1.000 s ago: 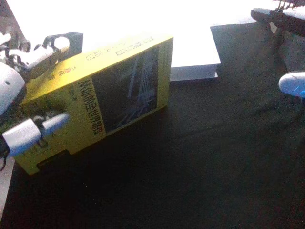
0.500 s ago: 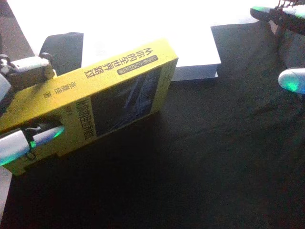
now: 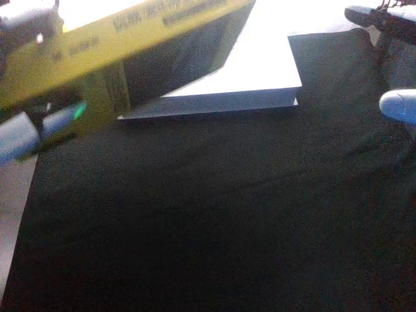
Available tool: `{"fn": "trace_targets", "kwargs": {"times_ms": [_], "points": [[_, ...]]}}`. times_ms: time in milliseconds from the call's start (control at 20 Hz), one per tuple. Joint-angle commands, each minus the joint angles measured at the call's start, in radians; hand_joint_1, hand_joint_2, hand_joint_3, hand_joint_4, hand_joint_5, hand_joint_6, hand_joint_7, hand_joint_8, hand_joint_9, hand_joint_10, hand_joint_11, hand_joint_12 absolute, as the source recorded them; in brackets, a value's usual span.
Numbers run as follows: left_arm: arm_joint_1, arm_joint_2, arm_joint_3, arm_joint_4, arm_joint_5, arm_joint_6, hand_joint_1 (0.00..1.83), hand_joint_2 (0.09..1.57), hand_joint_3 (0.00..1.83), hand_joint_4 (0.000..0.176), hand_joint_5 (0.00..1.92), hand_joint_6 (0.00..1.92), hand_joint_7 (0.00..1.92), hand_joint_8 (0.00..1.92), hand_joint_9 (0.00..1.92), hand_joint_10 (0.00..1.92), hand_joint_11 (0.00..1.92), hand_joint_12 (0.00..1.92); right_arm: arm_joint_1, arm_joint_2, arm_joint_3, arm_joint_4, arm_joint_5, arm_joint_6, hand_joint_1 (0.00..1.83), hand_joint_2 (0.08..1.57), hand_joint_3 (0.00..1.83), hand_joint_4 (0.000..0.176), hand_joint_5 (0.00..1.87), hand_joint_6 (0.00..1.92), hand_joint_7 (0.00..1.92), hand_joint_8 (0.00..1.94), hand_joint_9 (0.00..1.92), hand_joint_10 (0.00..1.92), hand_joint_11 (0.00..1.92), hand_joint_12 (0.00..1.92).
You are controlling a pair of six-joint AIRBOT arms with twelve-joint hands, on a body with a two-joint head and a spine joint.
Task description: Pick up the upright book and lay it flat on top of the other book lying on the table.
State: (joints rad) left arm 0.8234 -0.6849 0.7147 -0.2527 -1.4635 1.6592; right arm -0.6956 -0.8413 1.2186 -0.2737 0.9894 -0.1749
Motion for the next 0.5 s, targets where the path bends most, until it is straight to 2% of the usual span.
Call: {"fn": "trace_targets", "kwargs": {"times_ms": [0,50,100,150,250,300,350,450], "points": [[-0.038,-0.010,0.013,0.037,-0.069,0.010,1.08,1.26,0.00,0.000,0.71,1.37,1.19,0.81,1.32,1.08,1.23,1.34,0.025,0.008,0.009,0.049,0.138,0.003,0.32,1.24,0.03,0.000,0.00,0.00,0.00,0.00,0.00,0.00,0.00,0.00],[-0.071,-0.022,0.028,0.043,-0.037,0.010,1.07,1.27,0.00,0.000,0.70,1.38,1.19,0.85,1.32,1.11,1.23,1.35,0.036,0.006,0.012,0.049,0.142,0.001,0.30,1.23,0.03,0.000,0.00,0.00,0.00,0.00,0.00,0.00,0.00,0.00],[-0.117,-0.039,0.046,0.051,0.009,0.025,1.08,1.26,0.00,0.000,0.72,1.36,1.18,0.88,1.33,1.10,1.25,1.36,0.056,0.001,0.015,0.049,0.152,-0.018,0.40,1.22,0.02,0.000,0.00,0.00,0.00,0.00,0.00,0.00,0.00,0.00],[-0.150,-0.052,0.056,0.054,0.045,0.046,1.08,1.26,0.00,0.000,0.73,1.35,1.17,0.94,1.33,1.10,1.25,1.38,0.073,-0.001,0.014,0.049,0.156,-0.040,0.42,1.21,0.02,0.000,0.00,0.00,0.00,0.00,0.00,0.00,0.00,0.00],[-0.203,-0.078,0.070,0.057,0.109,0.095,1.08,1.26,0.00,0.000,0.72,1.36,1.17,1.02,1.33,1.16,1.23,1.45,0.118,-0.014,0.017,0.041,0.156,-0.072,0.38,1.20,0.01,0.000,0.00,0.00,0.00,0.00,0.00,0.00,0.00,0.00],[-0.217,-0.088,0.077,0.062,0.126,0.102,1.08,1.26,0.00,0.000,0.73,1.36,1.16,1.05,1.32,1.21,1.22,1.49,0.135,-0.022,0.021,0.035,0.156,-0.076,0.50,1.18,0.00,0.000,0.00,0.00,0.00,0.00,0.00,0.00,0.00,0.00],[-0.236,-0.099,0.086,0.072,0.152,0.104,1.08,1.26,0.00,0.000,0.73,1.36,1.16,1.09,1.30,1.23,1.24,1.52,0.160,-0.039,0.031,0.023,0.155,-0.077,0.53,1.18,0.00,0.000,0.00,0.00,0.00,0.00,0.00,0.00,0.00,0.00],[-0.275,-0.121,0.102,0.083,0.196,0.106,1.08,1.24,0.00,0.000,0.75,1.33,1.15,1.11,1.28,1.28,1.25,1.58,0.209,-0.066,0.049,-0.005,0.151,-0.077,0.51,1.20,0.01,0.019,0.00,0.00,0.00,0.00,0.00,0.00,0.00,0.00]]}}
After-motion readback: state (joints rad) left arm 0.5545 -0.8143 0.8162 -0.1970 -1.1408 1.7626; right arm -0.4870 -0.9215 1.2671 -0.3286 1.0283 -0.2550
